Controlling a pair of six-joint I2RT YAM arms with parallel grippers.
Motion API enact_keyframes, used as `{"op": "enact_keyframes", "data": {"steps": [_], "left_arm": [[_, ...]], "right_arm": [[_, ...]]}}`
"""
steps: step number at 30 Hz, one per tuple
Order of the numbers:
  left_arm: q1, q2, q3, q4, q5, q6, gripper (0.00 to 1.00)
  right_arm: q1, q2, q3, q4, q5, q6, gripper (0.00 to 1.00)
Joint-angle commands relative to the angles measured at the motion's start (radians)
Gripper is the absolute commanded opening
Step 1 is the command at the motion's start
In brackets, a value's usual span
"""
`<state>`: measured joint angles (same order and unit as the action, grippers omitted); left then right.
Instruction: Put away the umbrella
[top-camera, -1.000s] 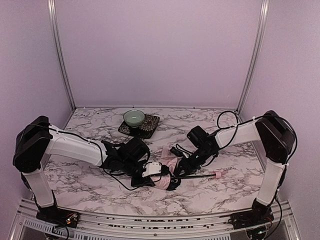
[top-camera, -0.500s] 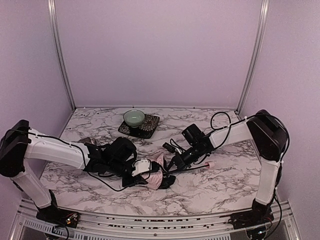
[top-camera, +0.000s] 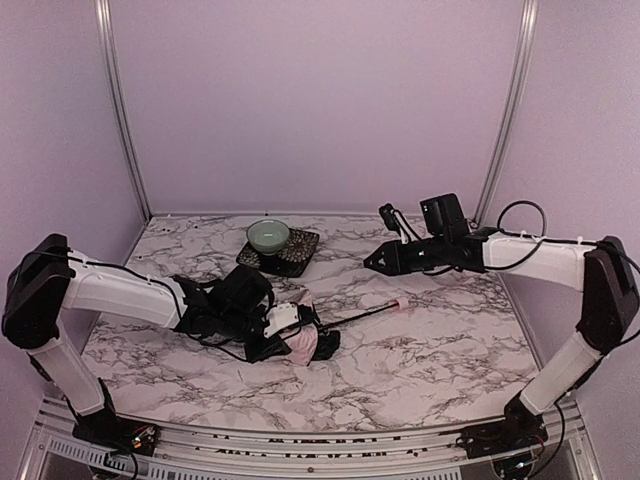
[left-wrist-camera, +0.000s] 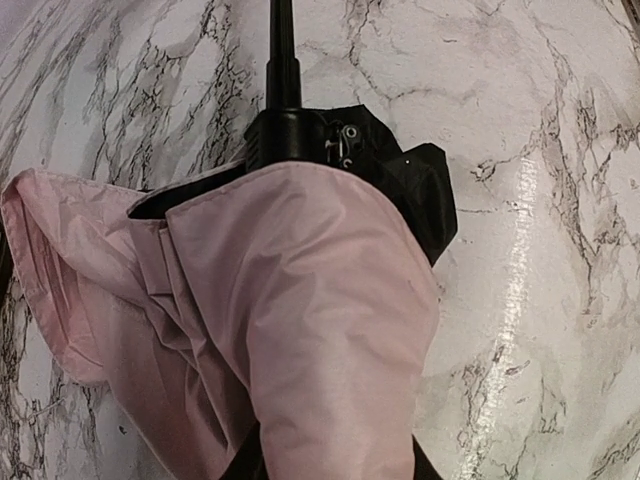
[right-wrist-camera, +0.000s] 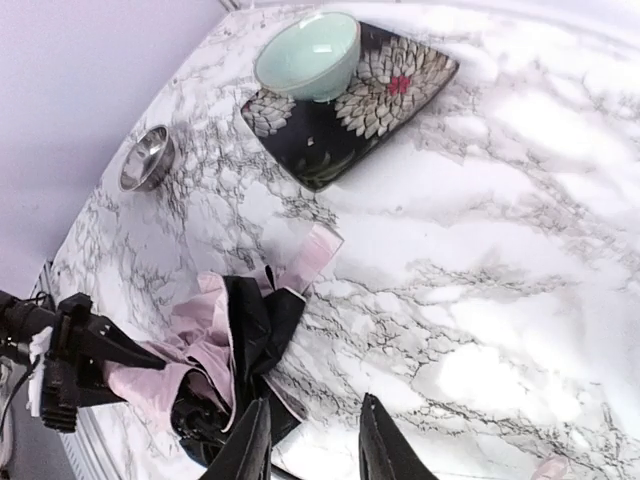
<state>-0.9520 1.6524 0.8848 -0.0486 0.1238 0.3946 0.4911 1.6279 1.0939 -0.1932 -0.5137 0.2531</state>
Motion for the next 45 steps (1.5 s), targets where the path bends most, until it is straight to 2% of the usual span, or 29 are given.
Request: {"op": "enact_keyframes", "data": {"steps": [1,4,7,16,19,23,27,30,38,45], "left_arm": [[0.06,0.038,0.065,-0.005,0.037,-0.125,0.0],[0.08,0.04,0.073,-0.001,0.087,-0.144,0.0],[0.086,0.033,0.066,0.012,0.132,-0.153,0.0],[0.113,0.034,0.074,0.024,0.195,-0.209,0.0],[0.13,0.034,0.072,0.051,0.237,-0.261,0.0],[0.133,0.024,0.058,0.119,0.277,-0.297,0.0],[0.133,0.025,0.033,0.202,0.282,-0.335,0.0],[0.133,0.026,0.013,0.25,0.291,-0.361,0.0],[0.133,0.06,0.058,0.249,0.273,-0.498,0.0],[0.133,0.086,0.072,0.146,0.204,-0.513,0.0]], "right_arm": [[0.117,-0.172,-0.161,0.093,0.235,-0.054,0.31],[0.232,-0.256,-0.335,0.245,0.264,-0.064,0.38],[0.311,-0.25,-0.417,0.389,0.266,-0.065,0.44],[0.336,-0.011,-0.377,0.612,0.275,-0.168,0.55],[0.337,0.042,-0.36,0.662,0.218,-0.181,0.55],[0.366,0.112,-0.323,0.711,0.15,-0.183,0.47],[0.389,0.21,-0.241,0.72,0.1,-0.165,0.16],[0.393,0.252,-0.209,0.753,0.06,-0.133,0.08],[0.471,0.332,-0.188,0.861,0.126,-0.06,0.13],[0.481,0.277,-0.34,1.033,0.281,0.076,0.27]]}}
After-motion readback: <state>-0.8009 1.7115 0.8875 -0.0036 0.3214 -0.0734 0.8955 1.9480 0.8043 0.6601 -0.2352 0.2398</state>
